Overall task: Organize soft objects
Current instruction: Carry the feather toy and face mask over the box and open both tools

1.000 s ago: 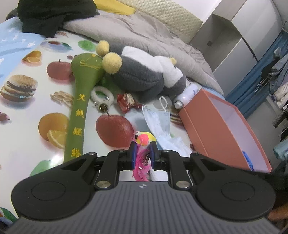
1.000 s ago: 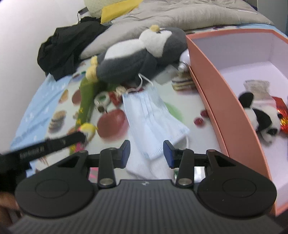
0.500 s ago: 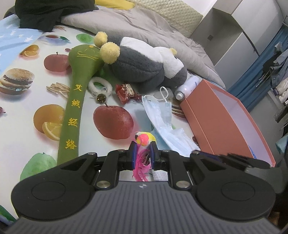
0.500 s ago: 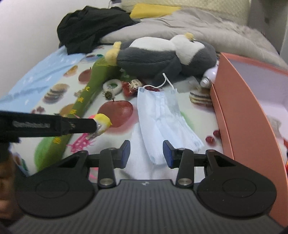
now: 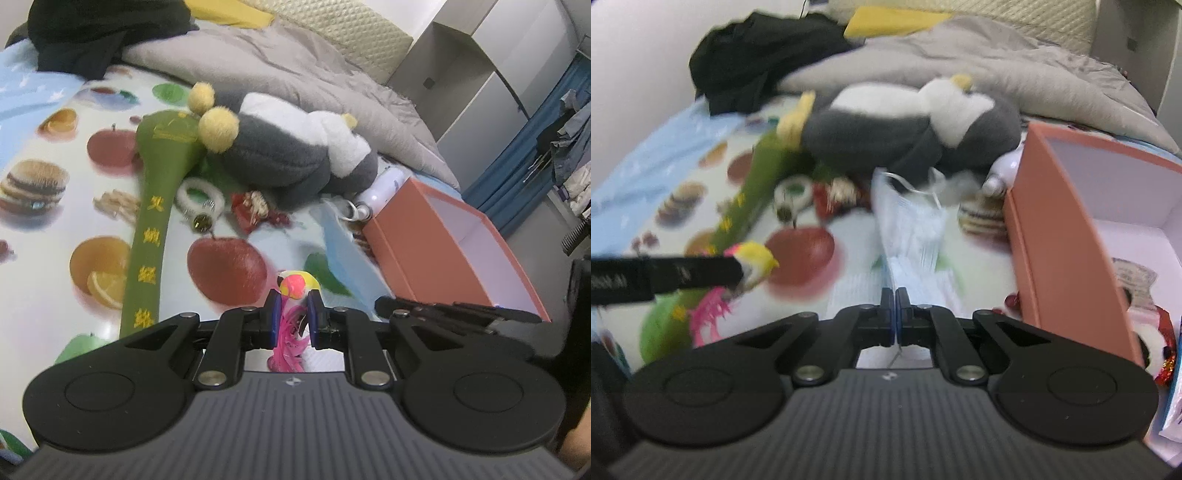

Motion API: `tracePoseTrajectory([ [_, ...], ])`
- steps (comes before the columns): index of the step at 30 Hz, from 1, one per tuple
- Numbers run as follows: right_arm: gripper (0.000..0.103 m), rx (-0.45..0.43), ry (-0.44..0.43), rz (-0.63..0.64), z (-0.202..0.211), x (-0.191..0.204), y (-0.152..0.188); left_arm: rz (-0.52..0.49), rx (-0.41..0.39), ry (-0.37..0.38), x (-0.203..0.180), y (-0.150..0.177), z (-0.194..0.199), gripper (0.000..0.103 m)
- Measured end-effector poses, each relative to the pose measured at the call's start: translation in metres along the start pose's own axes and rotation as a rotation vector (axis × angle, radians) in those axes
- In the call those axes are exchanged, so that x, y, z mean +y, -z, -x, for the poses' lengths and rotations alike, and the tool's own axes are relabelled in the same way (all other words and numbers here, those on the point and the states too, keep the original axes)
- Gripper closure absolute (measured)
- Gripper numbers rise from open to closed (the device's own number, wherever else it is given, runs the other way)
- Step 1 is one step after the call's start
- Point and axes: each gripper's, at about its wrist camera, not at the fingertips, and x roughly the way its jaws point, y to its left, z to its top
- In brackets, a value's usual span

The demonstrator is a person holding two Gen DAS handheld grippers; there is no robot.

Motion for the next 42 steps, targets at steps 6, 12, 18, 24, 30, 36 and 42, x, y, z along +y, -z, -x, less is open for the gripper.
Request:
tracePoseTrajectory([
  [6, 0.099, -0.069, -0.017, -0.038, 0.031, -0.011, -0.021, -0.031, -0.023, 0.014, -0.021, -0.021, 0.012, 0.085],
  [12, 0.099, -0.122, -0.023, -0.053, 0.055, -0.021, -0.039, -0.062, -0.036, 0.032, -0.047, -0.046, 0.021, 0.085],
  [18, 0.099, -0.170, -0.026, -0.072, 0.083, -0.031, -0.055, -0.102, -0.042, 0.043, -0.076, -0.067, 0.030, 0.085],
  [24, 0.099, -0.220, -0.018, -0.076, 0.113, -0.042, -0.068, -0.143, -0.053, 0.070, -0.110, -0.086, 0.040, 0.085],
  [30, 0.099, -0.270, 0.029, -0.077, 0.145, -0.062, -0.079, -0.188, -0.076, 0.123, -0.154, -0.102, 0.046, 0.085],
  [36, 0.099, -0.282, 0.105, -0.120, 0.169, -0.100, -0.070, -0.239, -0.051, 0.180, -0.203, -0.100, 0.029, 0.085],
  [42, 0.099, -0.235, 0.174, -0.209, 0.170, -0.147, -0.045, -0.294, 0.033, 0.227, -0.250, -0.074, -0.010, 0.085],
])
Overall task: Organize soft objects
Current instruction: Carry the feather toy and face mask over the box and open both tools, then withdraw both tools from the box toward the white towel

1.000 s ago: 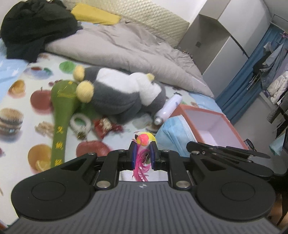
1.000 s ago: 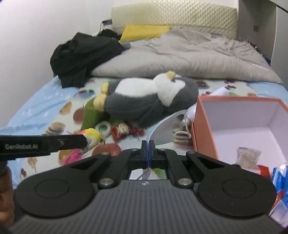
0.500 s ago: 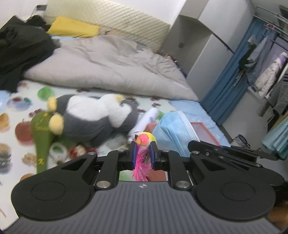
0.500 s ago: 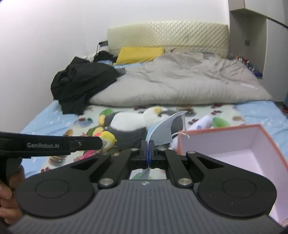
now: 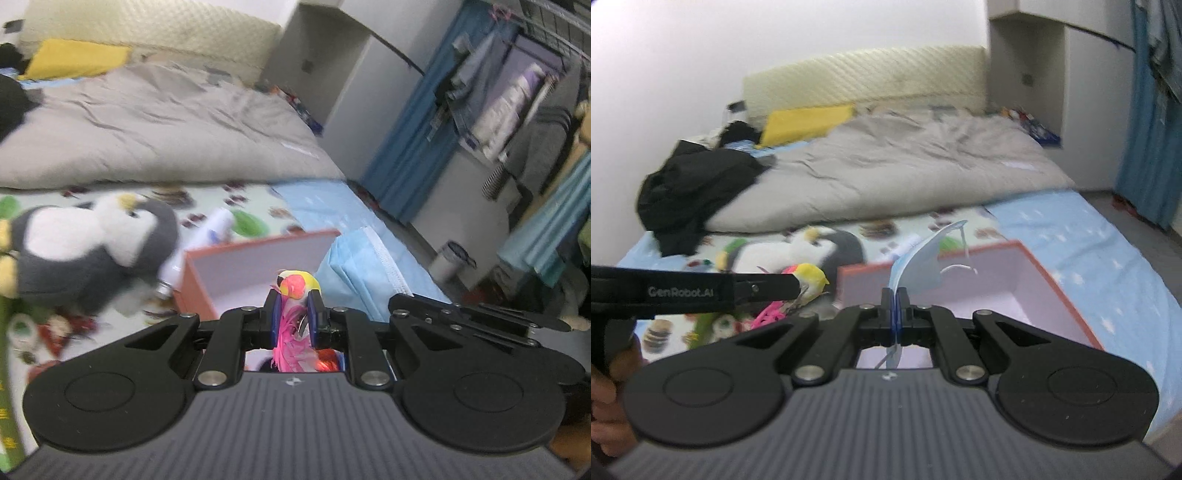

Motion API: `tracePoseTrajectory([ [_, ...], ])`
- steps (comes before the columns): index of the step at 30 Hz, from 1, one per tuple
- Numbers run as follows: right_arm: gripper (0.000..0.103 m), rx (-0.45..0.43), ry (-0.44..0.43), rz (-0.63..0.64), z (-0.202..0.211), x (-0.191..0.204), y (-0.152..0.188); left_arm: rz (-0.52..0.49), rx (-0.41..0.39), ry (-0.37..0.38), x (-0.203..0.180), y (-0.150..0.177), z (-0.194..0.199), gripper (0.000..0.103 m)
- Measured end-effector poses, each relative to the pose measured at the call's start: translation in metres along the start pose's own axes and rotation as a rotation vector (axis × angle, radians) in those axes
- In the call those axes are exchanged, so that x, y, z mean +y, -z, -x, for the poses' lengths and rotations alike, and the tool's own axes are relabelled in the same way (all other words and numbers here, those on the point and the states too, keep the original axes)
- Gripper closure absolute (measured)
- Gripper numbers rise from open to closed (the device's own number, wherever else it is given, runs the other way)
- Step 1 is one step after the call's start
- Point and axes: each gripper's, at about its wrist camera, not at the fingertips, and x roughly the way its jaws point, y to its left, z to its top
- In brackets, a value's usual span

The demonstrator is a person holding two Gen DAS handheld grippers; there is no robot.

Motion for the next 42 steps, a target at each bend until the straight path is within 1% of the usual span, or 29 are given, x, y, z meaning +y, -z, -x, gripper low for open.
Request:
tracePoseTrajectory([
  [4, 0.099, 0.058, 0.052, -0.053, -0.015, -0.030, 0.018, -0.008, 0.083, 0.024, -0.018, 0.015, -0.046, 0.085],
  [10, 0.099, 0.134, 0.109, -0.110, -0.034, -0.061, 0.050, -0.035, 0.198, 0.023, -0.033, 0.040, -0.107, 0.085],
  [14, 0.098, 0.165, 0.118, -0.143, -0.043, -0.074, 0.065, -0.055, 0.239, 0.010, -0.037, 0.051, -0.124, 0.085],
  [18, 0.096, 0.168, 0.121, -0.164, -0.041, -0.082, 0.073, -0.073, 0.247, -0.008, -0.037, 0.053, -0.127, 0.083],
  [19, 0.093, 0.171, 0.122, -0.170, -0.040, -0.083, 0.073, -0.068, 0.249, -0.009, -0.035, 0.052, -0.128, 0.082],
  [20, 0.091, 0.175, 0.127, -0.170, -0.040, -0.083, 0.073, -0.060, 0.248, -0.006, -0.034, 0.051, -0.126, 0.079],
  [22, 0.073, 0.167, 0.135, -0.165, -0.038, -0.083, 0.070, -0.050, 0.235, 0.001, -0.032, 0.048, -0.118, 0.078],
  [29, 0.074, 0.095, 0.122, -0.155, -0.014, -0.071, 0.061, -0.087, 0.153, -0.005, -0.034, 0.036, -0.076, 0.071],
  [36, 0.074, 0.008, 0.071, -0.135, 0.017, -0.041, 0.056, -0.111, 0.062, -0.019, -0.027, 0.034, -0.024, 0.071],
  [42, 0.074, -0.035, 0.023, -0.115, 0.035, -0.013, 0.059, -0.094, 0.007, -0.036, -0.012, 0.042, 0.017, 0.070],
])
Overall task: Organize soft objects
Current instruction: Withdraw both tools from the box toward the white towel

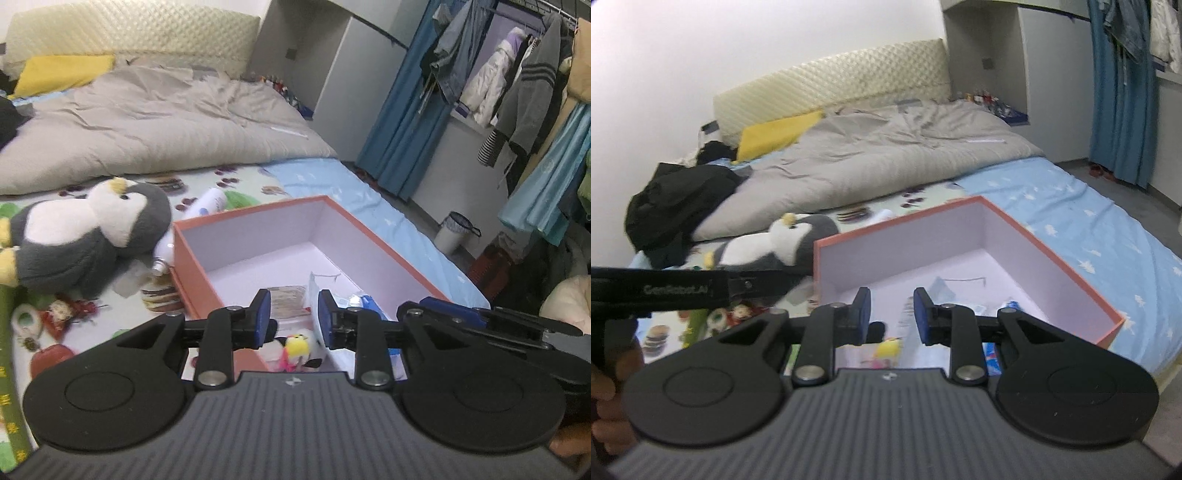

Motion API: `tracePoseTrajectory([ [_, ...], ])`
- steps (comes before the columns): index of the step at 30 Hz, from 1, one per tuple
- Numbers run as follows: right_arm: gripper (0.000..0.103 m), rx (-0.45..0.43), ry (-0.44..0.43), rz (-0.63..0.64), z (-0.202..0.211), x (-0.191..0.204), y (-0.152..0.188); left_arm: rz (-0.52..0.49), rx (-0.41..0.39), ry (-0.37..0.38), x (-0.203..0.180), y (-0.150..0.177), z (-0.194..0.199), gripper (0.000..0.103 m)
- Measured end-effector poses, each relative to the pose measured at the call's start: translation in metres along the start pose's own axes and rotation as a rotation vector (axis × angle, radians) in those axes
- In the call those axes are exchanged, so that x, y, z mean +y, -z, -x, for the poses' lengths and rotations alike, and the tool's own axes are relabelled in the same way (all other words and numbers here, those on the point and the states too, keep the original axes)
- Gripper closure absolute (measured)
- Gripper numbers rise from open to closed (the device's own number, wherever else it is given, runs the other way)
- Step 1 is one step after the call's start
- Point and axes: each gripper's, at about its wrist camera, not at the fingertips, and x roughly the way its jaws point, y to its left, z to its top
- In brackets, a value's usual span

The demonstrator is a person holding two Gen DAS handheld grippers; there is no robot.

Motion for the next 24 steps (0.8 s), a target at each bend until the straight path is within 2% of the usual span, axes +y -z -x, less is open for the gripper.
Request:
tracePoseTrajectory([
  [6, 0.074, -0.015, -0.040, 0.029, 0.013, 0.026, 0.011, 0.025, -0.029, -0.026, 0.020, 0.014, 0.030, 0.070],
  [12, 0.074, 0.001, -0.077, 0.057, 0.016, 0.051, 0.028, 0.044, -0.040, -0.084, 0.043, 0.037, 0.055, 0.070],
  [22, 0.074, 0.082, -0.116, 0.096, 0.018, 0.086, 0.067, 0.100, -0.039, -0.200, 0.095, 0.070, 0.090, 0.070],
  [24, 0.074, 0.100, -0.123, 0.109, 0.018, 0.093, 0.074, 0.117, -0.033, -0.216, 0.102, 0.079, 0.094, 0.065],
])
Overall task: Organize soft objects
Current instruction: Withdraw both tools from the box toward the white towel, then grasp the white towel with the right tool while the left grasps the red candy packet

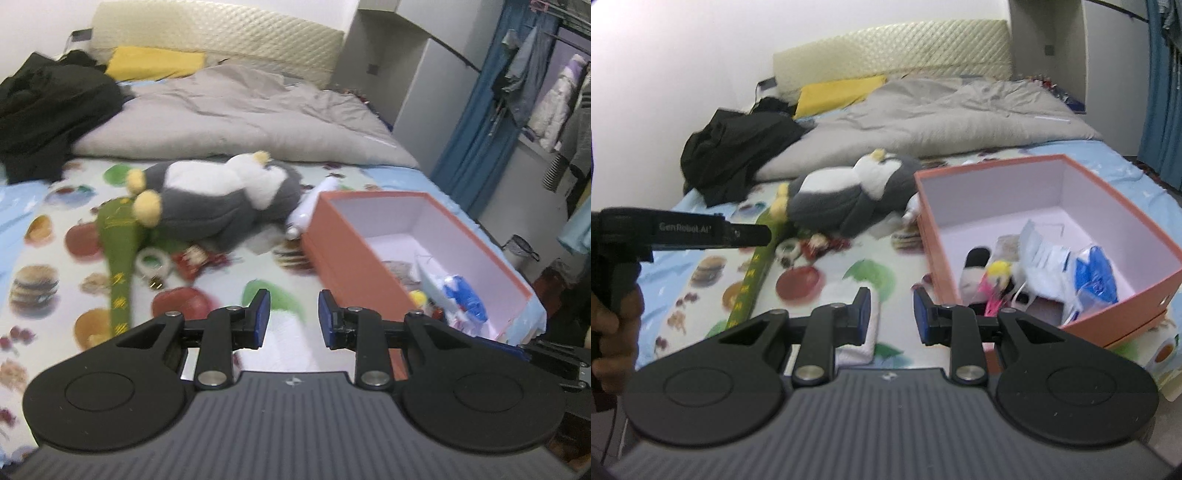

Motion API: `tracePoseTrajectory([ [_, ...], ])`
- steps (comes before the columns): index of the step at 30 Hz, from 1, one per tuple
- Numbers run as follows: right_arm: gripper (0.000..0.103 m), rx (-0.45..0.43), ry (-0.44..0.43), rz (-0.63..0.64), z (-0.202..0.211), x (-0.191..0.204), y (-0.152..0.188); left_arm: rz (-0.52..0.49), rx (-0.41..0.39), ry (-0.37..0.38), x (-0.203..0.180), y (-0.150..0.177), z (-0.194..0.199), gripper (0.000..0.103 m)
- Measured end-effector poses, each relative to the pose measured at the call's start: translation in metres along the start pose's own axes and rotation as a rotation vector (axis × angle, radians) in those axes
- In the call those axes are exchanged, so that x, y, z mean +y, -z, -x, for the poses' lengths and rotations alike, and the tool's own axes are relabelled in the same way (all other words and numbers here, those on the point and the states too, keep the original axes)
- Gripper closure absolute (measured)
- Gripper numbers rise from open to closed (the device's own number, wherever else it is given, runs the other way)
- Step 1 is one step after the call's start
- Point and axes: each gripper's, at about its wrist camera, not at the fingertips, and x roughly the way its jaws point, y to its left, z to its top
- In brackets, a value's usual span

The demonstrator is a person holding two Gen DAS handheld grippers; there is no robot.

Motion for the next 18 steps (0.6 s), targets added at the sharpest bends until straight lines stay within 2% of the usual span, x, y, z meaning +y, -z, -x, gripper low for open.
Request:
tracePoseTrajectory([
  [3, 0.074, 0.035, -0.030, 0.009, -0.005, 0.012, 0.008, 0.039, 0.010, -0.009, 0.013, 0.014, 0.002, 0.059],
  [12, 0.074, 0.135, -0.091, 0.069, -0.047, 0.042, 0.019, 0.126, 0.071, -0.057, 0.058, 0.036, -0.030, 0.056],
  [14, 0.065, 0.153, -0.093, 0.078, -0.060, 0.045, 0.018, 0.128, 0.075, -0.063, 0.067, 0.034, -0.042, 0.053],
  [15, 0.050, 0.159, -0.091, 0.080, -0.067, 0.046, 0.017, 0.124, 0.079, -0.066, 0.071, 0.032, -0.048, 0.051],
  [16, 0.041, 0.161, -0.089, 0.080, -0.074, 0.047, 0.016, 0.117, 0.085, -0.069, 0.075, 0.029, -0.056, 0.051],
  [18, 0.040, 0.159, -0.090, 0.080, -0.086, 0.047, 0.015, 0.092, 0.096, -0.079, 0.082, 0.024, -0.073, 0.049],
])
